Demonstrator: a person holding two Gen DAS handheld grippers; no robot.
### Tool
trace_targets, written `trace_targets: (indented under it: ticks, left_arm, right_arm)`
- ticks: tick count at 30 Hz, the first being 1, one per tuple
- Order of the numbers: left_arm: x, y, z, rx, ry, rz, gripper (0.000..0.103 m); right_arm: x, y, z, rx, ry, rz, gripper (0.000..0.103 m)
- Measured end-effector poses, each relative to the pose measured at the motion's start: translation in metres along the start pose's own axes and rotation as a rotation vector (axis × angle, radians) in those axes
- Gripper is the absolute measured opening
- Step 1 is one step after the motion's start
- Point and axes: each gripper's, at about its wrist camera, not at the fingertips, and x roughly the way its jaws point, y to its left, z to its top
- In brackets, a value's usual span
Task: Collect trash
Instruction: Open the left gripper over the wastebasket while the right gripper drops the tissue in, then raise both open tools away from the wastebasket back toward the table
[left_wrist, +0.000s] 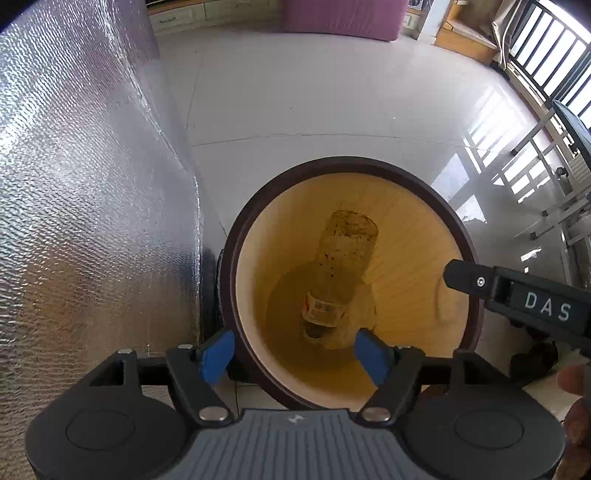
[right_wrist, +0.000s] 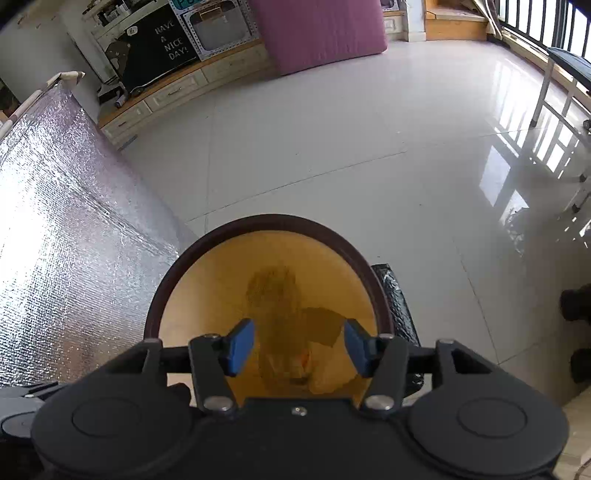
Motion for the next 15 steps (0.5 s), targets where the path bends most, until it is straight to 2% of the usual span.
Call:
trace_targets:
  ticks: [6, 10, 15]
  left_arm:
    - [-0.015, 0.01, -0.009, -0.021, -0.014, 0.015, 0.076]
    - [-0.029, 0.017, -0.015, -0.03, -0.031, 0.029, 0.087]
    - [-0.052, 0.026, -0.023, -0.033, -0.057, 0.04, 0.093]
  right_arm:
    - [-0.017, -0.006, 0.0, -0.006, -0.011, -0.014, 0.056]
    - [-0.03, -0.007, -0.003, -0.025, -0.028, -0.03, 0.059]
    - [-0.045, -0.006, -0.01, -0.041, -0.046, -0.033, 0.062]
